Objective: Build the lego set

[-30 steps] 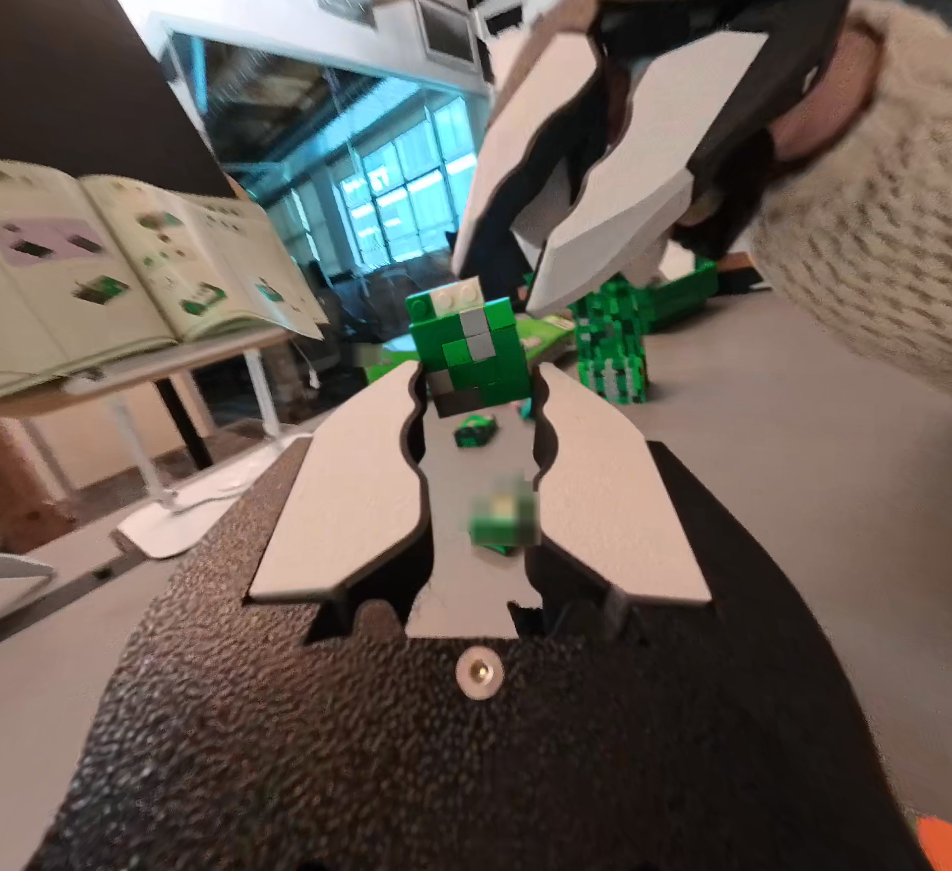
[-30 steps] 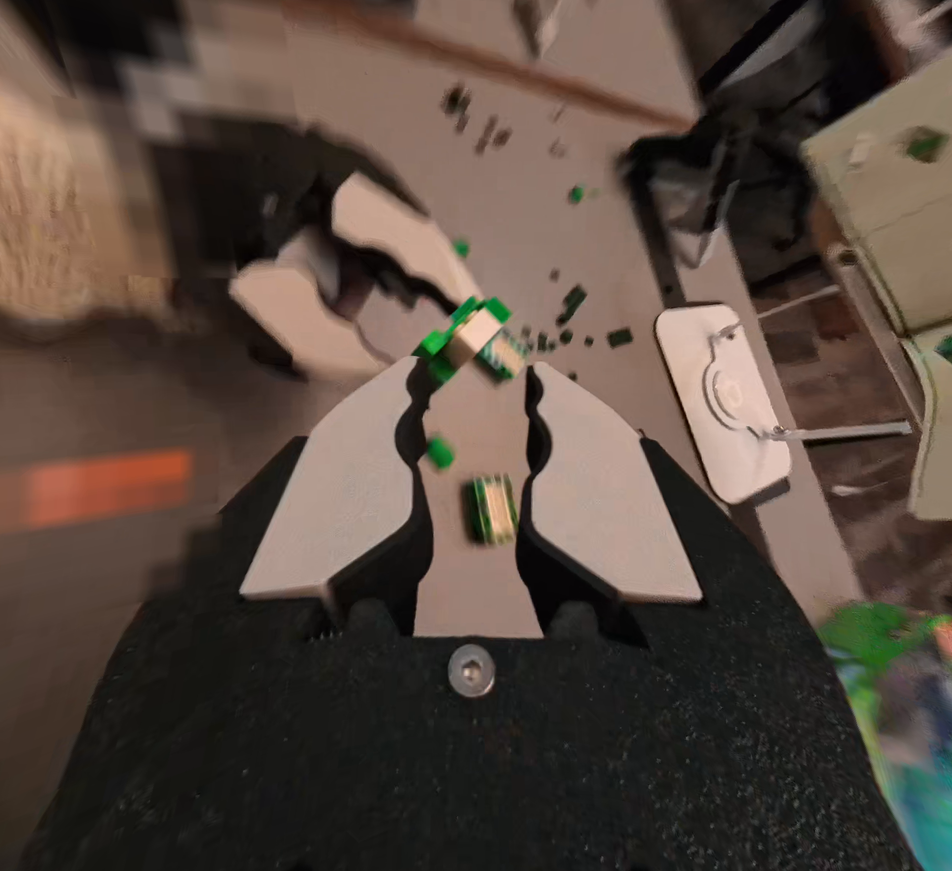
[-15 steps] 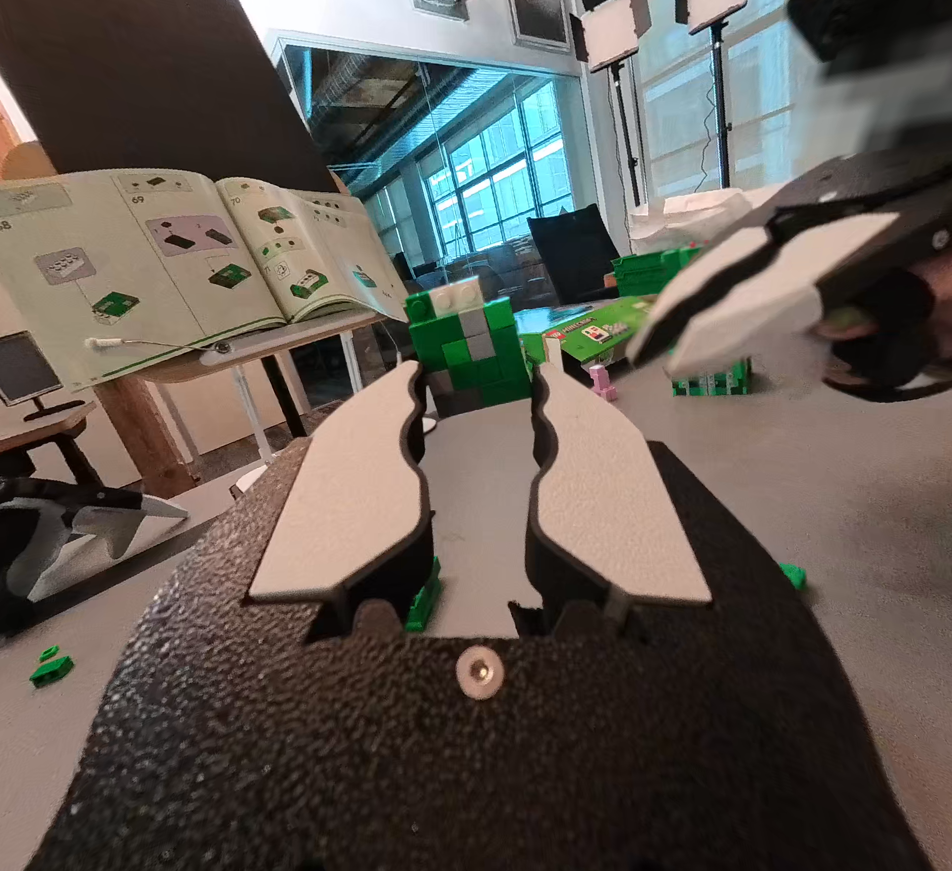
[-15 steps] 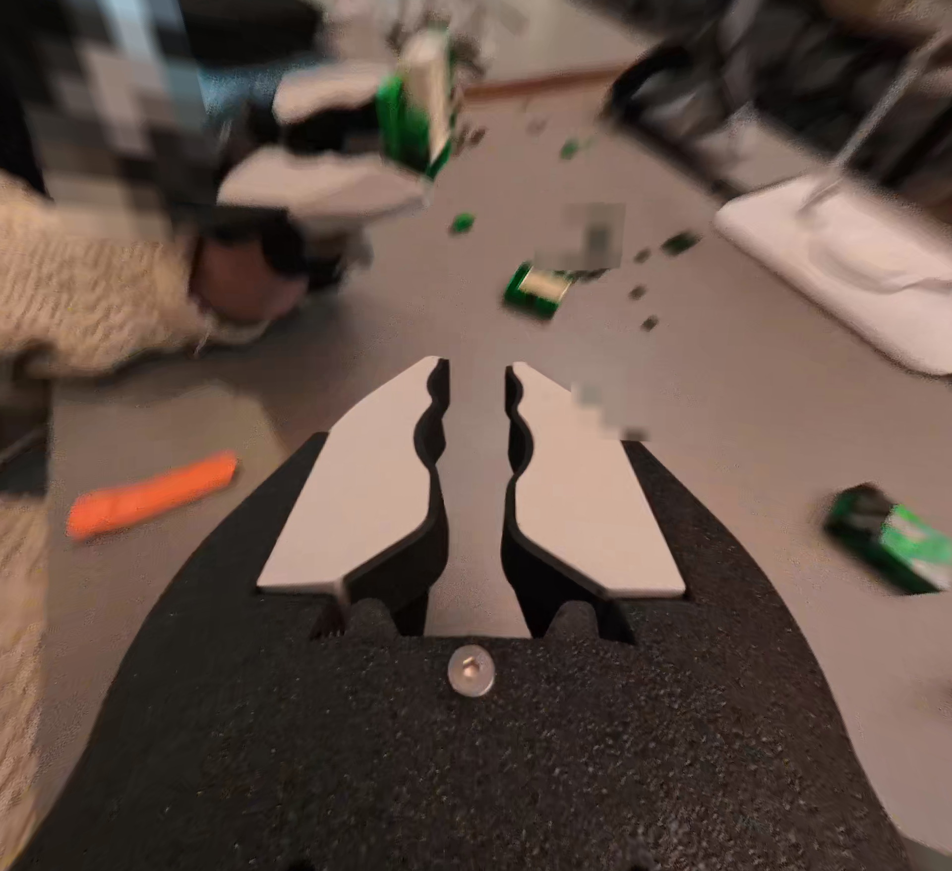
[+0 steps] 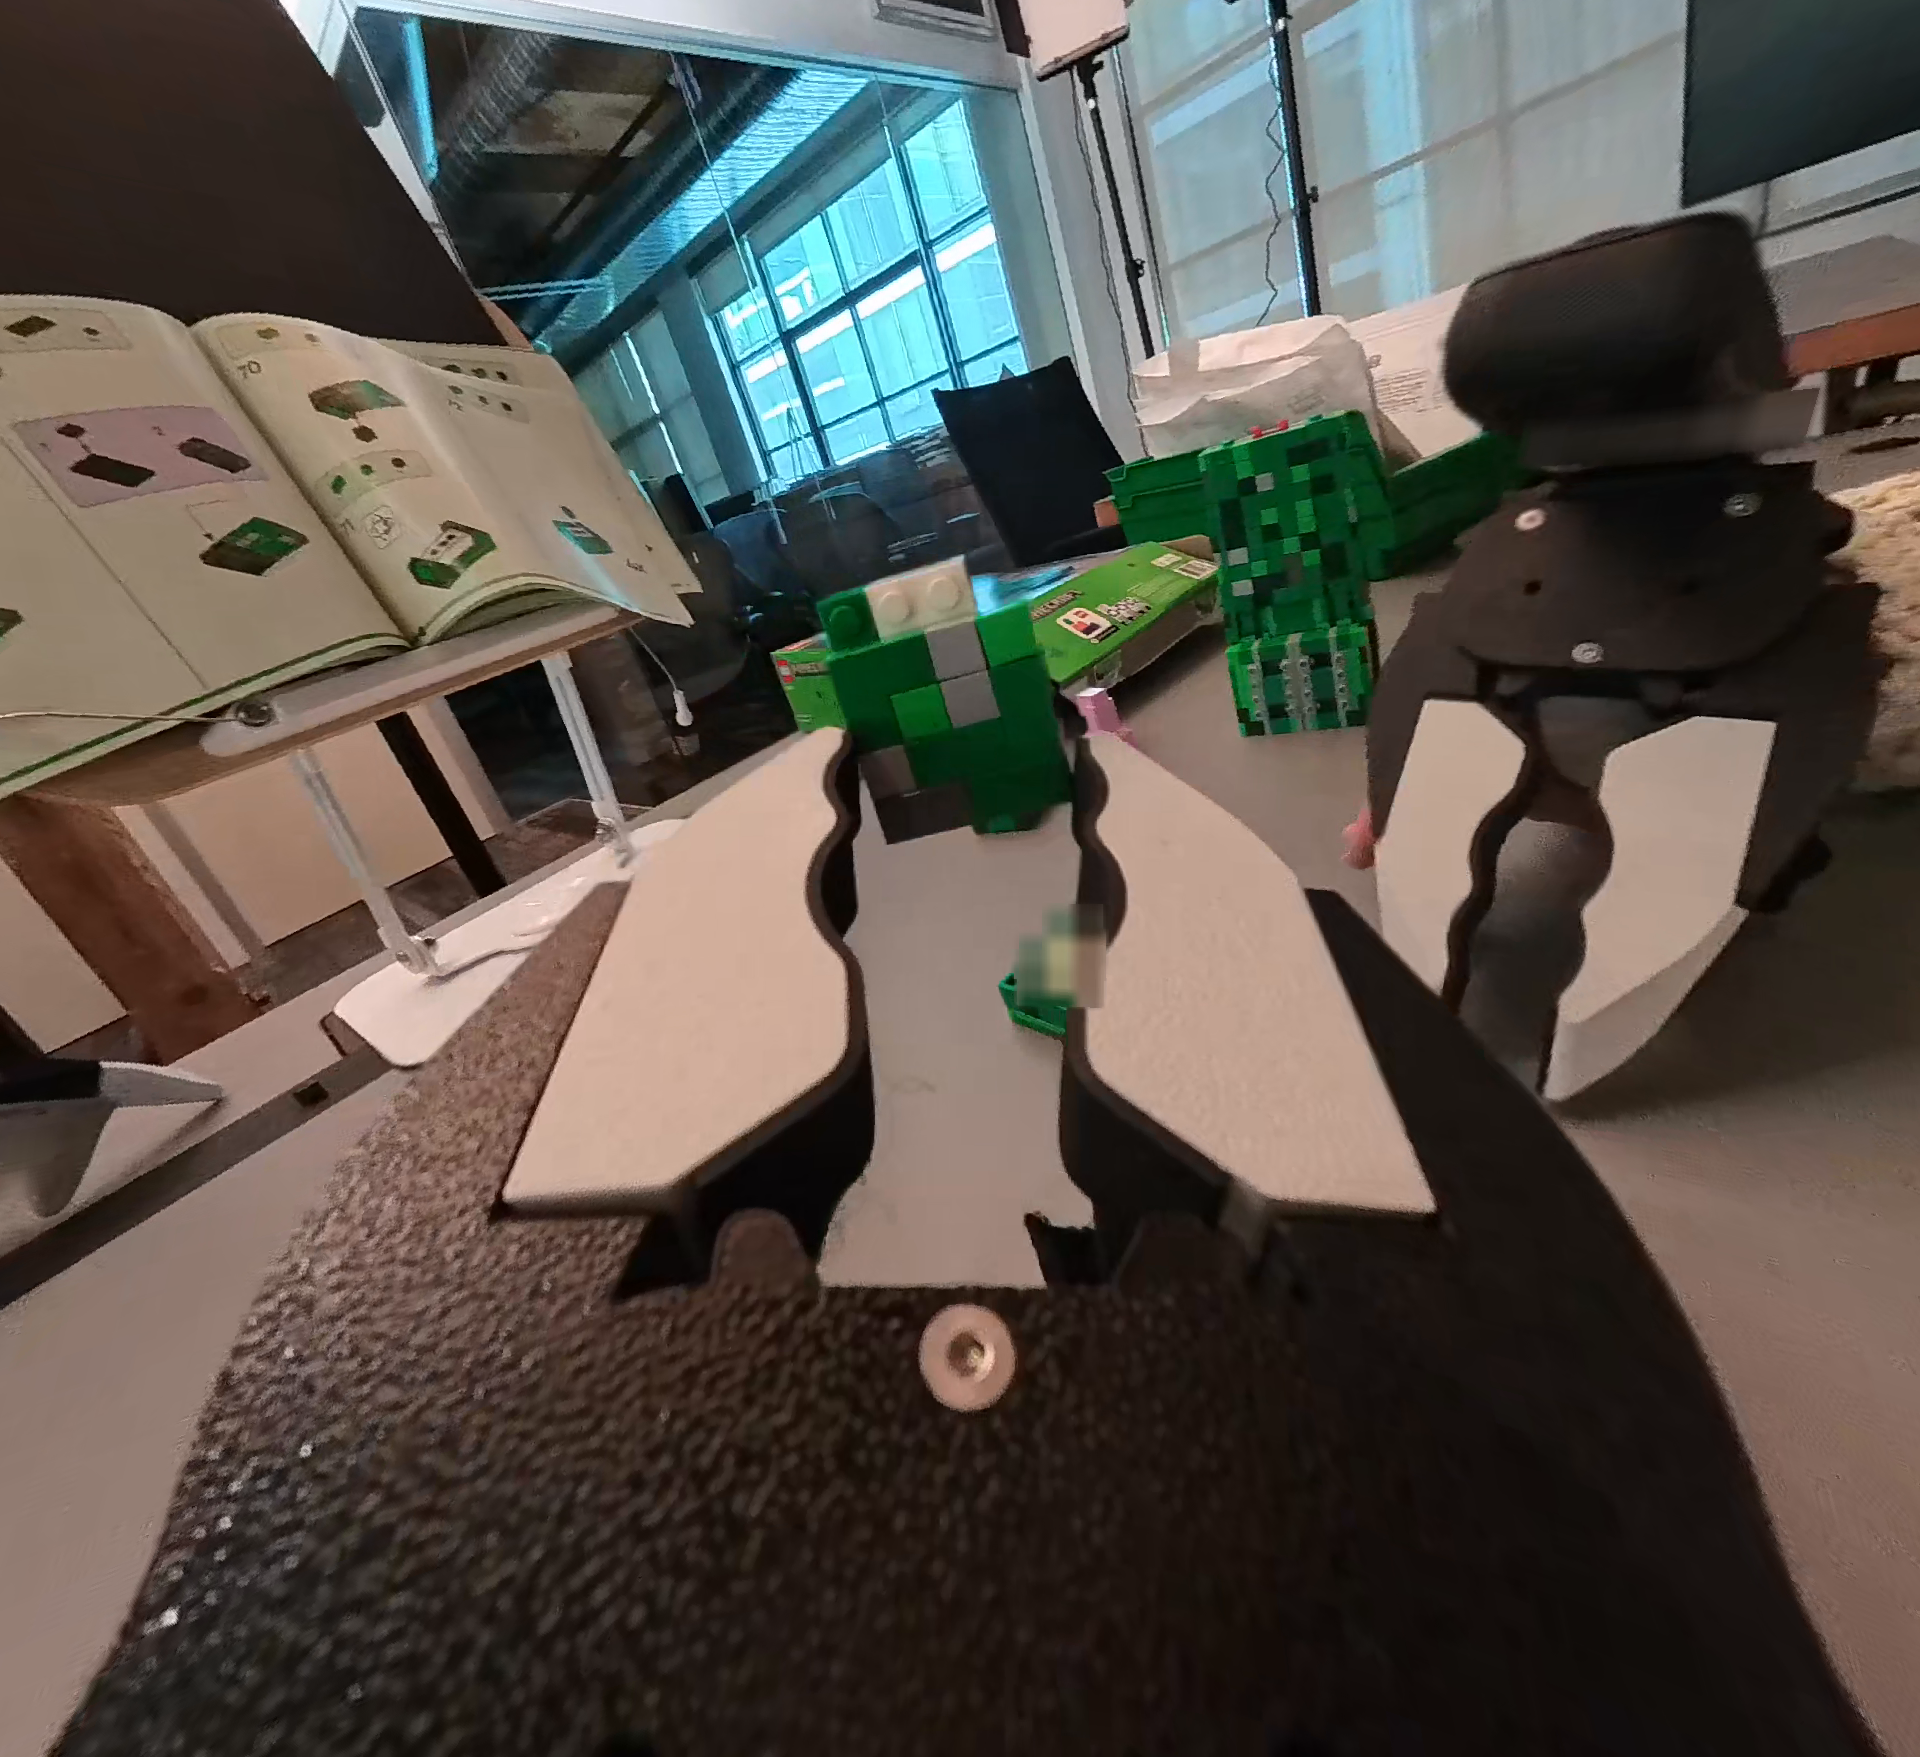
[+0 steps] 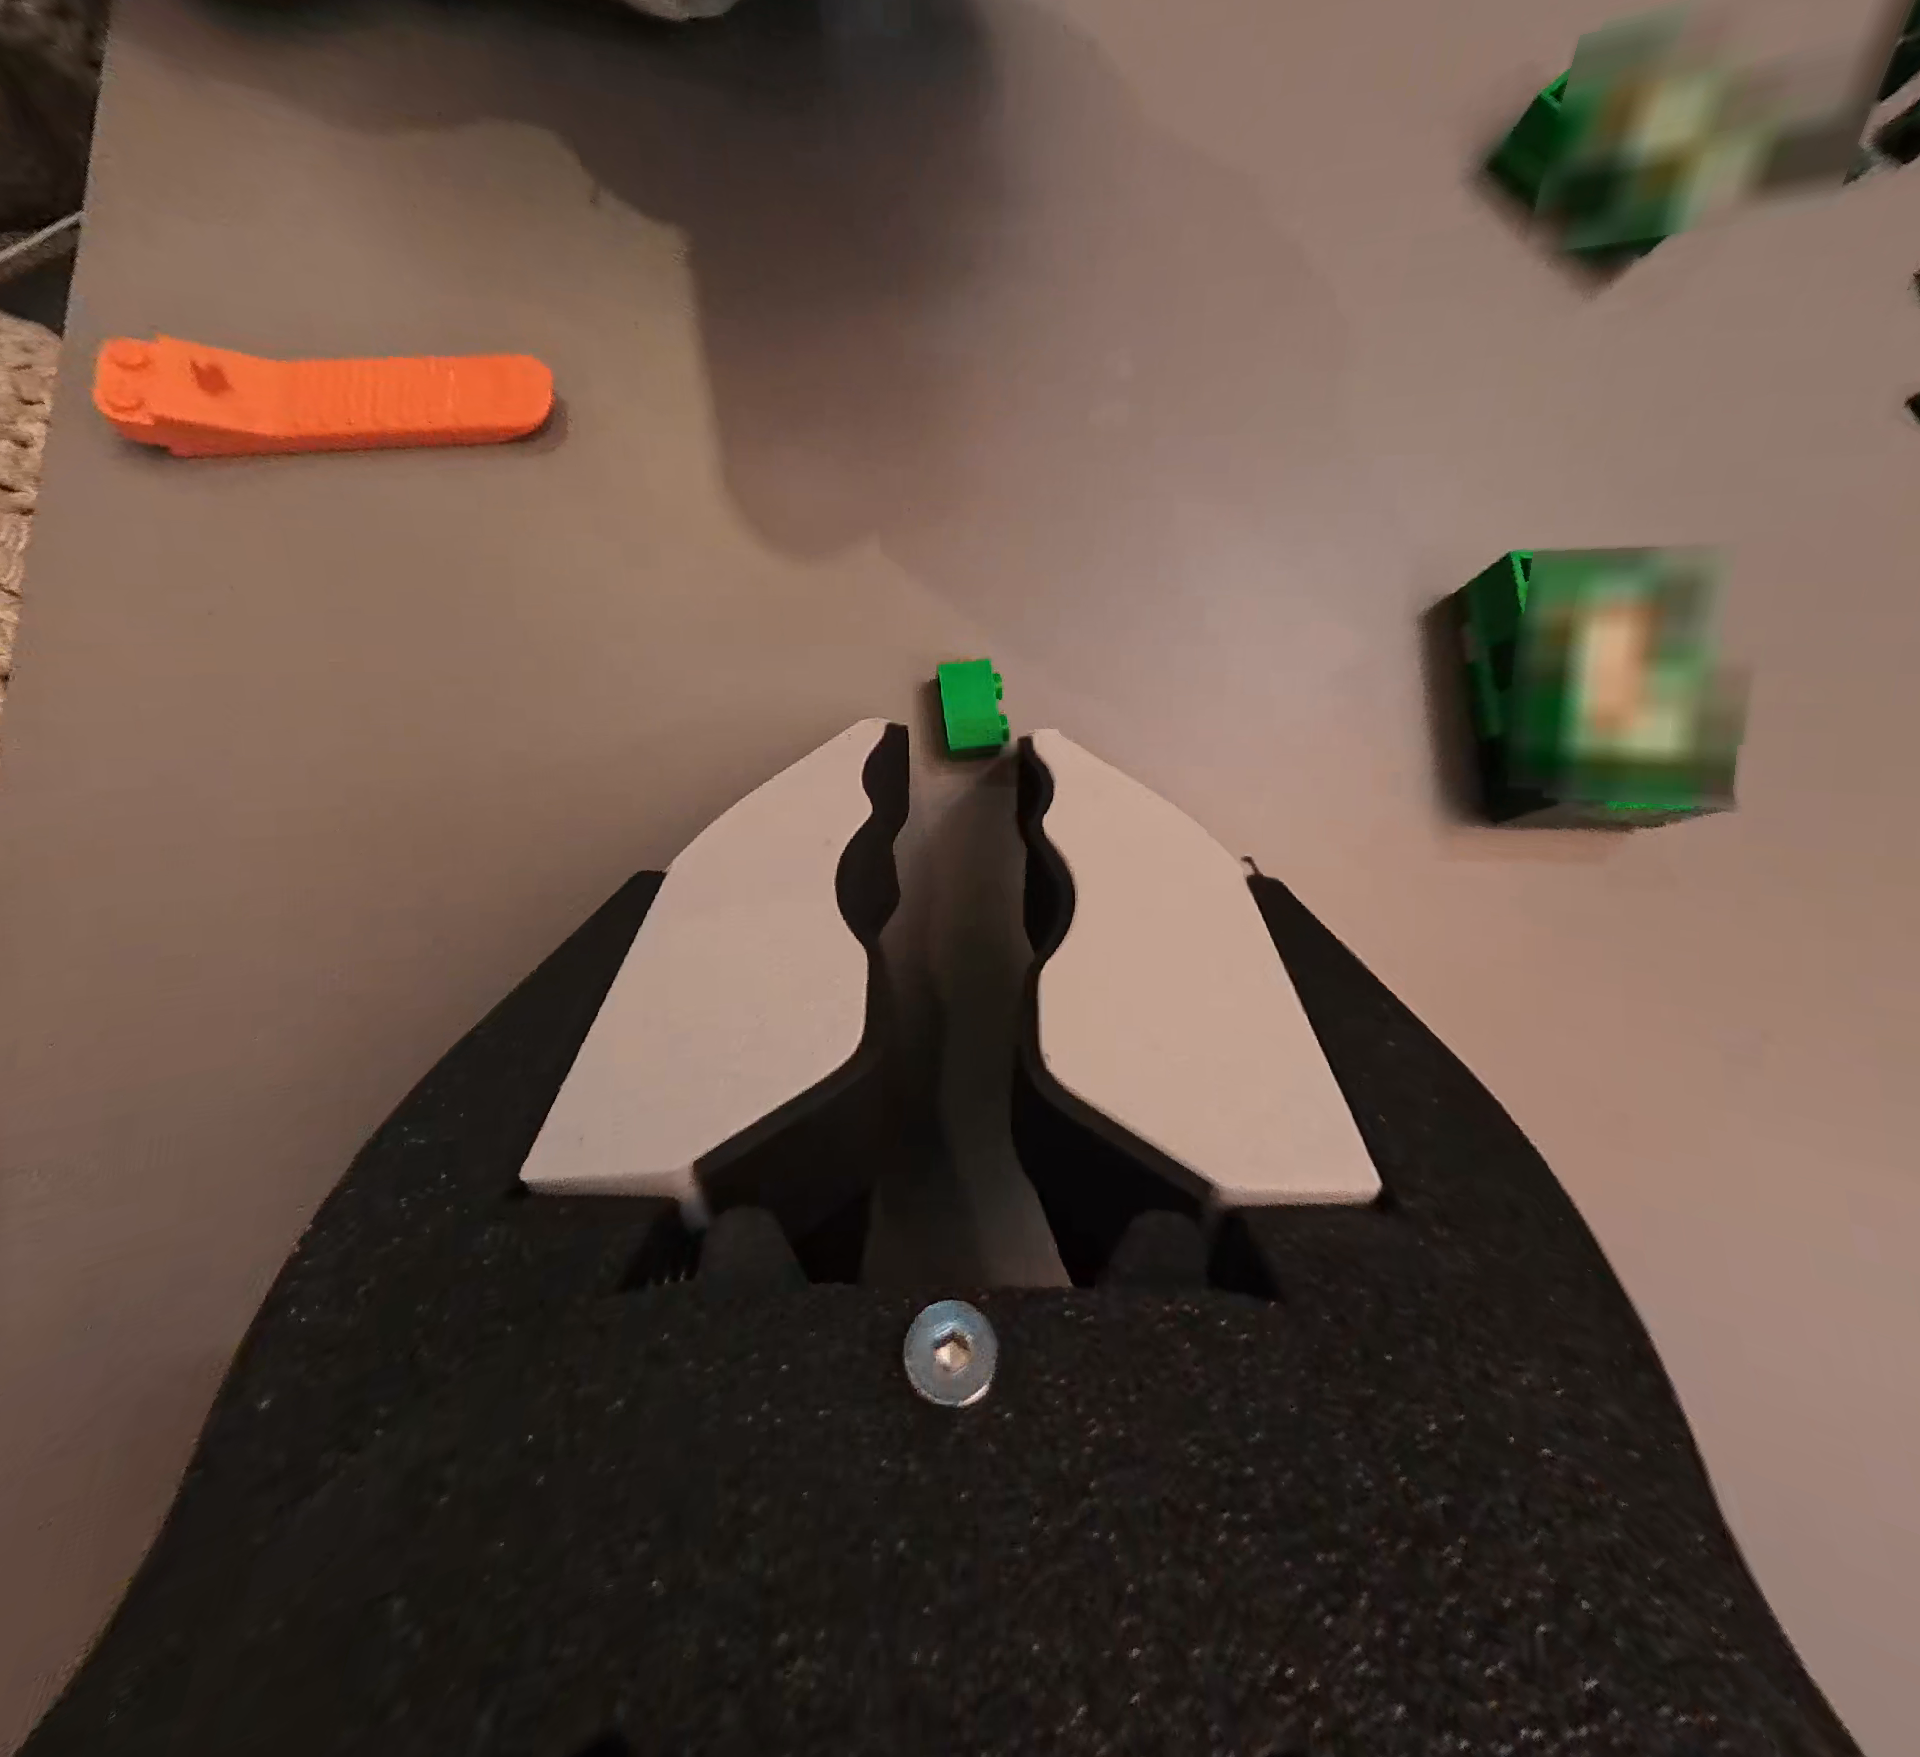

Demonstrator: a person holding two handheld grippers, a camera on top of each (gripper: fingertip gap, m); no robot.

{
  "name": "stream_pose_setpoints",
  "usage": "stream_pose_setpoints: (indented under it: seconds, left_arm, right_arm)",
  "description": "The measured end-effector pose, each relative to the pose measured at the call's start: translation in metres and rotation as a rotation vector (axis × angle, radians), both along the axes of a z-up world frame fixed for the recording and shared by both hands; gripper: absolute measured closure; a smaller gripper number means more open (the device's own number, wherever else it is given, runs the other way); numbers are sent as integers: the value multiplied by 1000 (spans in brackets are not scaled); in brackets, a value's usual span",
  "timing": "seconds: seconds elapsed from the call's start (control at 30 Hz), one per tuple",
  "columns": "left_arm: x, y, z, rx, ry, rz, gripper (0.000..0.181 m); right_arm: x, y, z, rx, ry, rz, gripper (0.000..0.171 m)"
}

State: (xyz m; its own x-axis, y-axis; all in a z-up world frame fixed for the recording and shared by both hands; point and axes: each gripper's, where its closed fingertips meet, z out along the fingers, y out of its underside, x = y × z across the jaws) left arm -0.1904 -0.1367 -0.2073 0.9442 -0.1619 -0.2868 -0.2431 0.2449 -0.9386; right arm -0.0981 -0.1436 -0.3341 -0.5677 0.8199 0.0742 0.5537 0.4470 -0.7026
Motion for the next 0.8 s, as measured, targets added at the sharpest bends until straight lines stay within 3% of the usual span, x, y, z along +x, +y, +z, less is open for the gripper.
stream_pose_setpoints:
  seconds: [0.07, 0.33, 0.53, 0.63, 0.8]
  left_arm:
    - [4, 1, -3, -24, -4, -31, 143]
    - [31, 12, -44, -288, 80, -181, 143]
    - [39, 12, -52, -326, 133, -193, 143]
    - [32, 14, -54, -332, 152, -147, 143]
    - [27, 15, -54, -341, 128, -132, 143]
  right_arm:
    - [-1, -1, -1, -10, -22, 17, 160]
    - [-15, 11, 42, -31, 43, -28, 160]
    - [-18, 2, 89, -335, 172, -3, 161]
    - [-17, 15, 75, -264, 117, -47, 161]
    - [6, 39, 23, 47, -135, -26, 160]
